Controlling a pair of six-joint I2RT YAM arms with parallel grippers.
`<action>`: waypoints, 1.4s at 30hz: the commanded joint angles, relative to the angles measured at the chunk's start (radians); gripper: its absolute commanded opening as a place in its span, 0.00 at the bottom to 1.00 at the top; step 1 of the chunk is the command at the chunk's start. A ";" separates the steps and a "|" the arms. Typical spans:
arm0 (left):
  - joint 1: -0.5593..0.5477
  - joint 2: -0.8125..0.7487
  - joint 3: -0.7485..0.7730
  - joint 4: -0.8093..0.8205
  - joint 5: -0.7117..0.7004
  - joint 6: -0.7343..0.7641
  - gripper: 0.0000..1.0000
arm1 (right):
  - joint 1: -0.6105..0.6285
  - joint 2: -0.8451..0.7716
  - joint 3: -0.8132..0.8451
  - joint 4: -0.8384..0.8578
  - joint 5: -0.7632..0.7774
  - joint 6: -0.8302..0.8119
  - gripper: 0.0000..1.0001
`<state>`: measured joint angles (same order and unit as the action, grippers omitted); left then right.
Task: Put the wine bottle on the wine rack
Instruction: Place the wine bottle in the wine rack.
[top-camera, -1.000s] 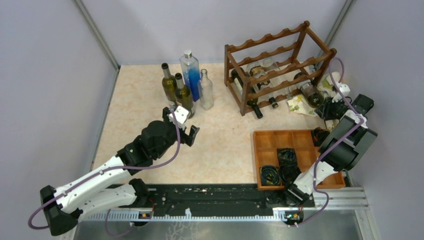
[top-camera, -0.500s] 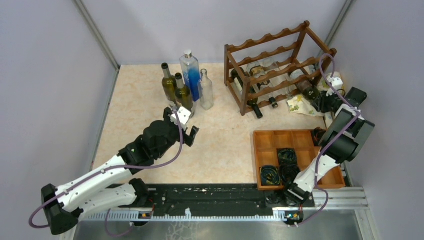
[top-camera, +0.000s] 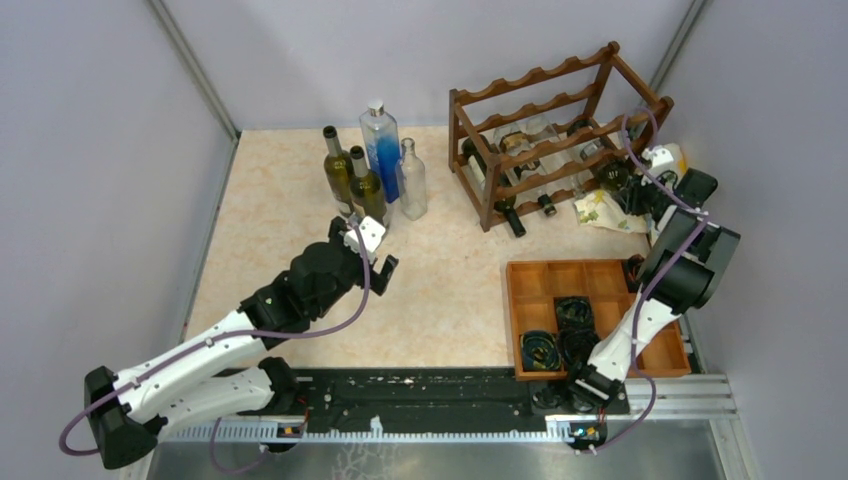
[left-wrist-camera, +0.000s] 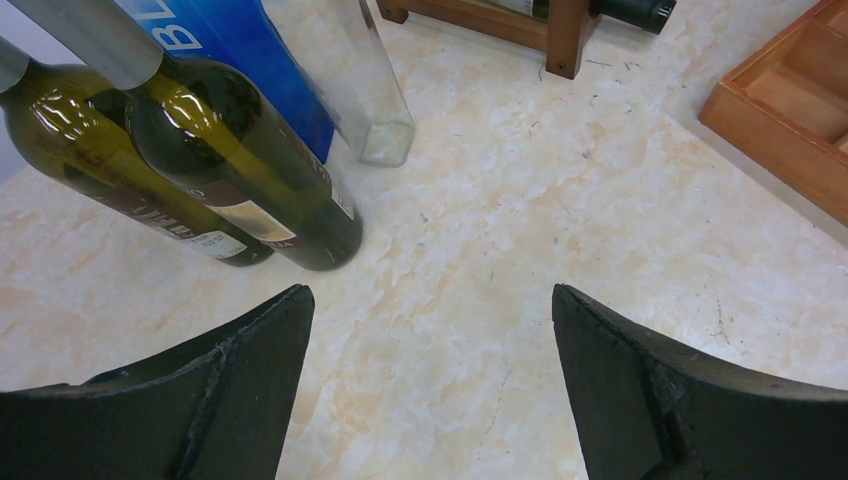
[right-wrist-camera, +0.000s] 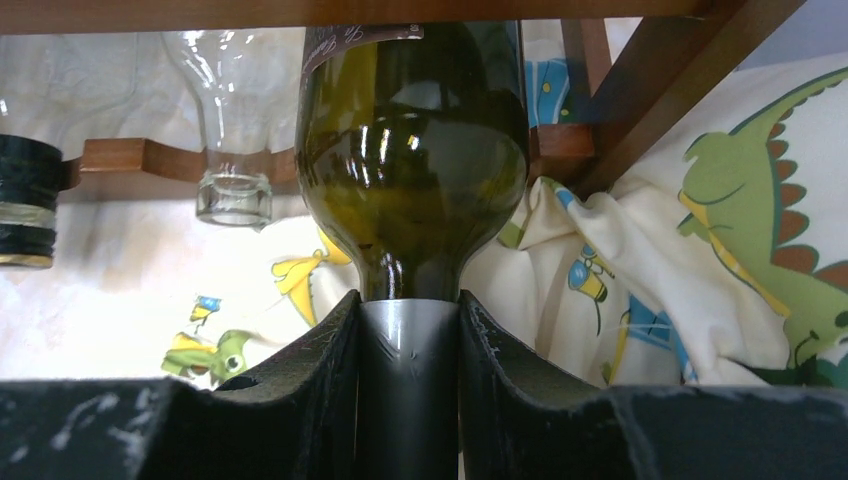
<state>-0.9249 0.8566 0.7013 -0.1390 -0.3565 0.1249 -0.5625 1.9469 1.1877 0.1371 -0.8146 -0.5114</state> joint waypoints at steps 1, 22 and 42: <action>0.004 0.010 -0.012 0.035 -0.007 0.023 0.95 | 0.021 0.020 0.070 0.174 -0.048 0.033 0.00; 0.004 0.049 -0.039 0.085 -0.035 0.070 0.95 | 0.065 0.091 0.045 0.478 -0.025 0.118 0.00; 0.004 0.078 -0.043 0.101 -0.042 0.083 0.96 | 0.105 0.111 0.060 0.481 0.078 -0.006 0.00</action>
<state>-0.9249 0.9325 0.6682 -0.0669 -0.3866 0.1986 -0.4698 2.0663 1.1992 0.4847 -0.7273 -0.4667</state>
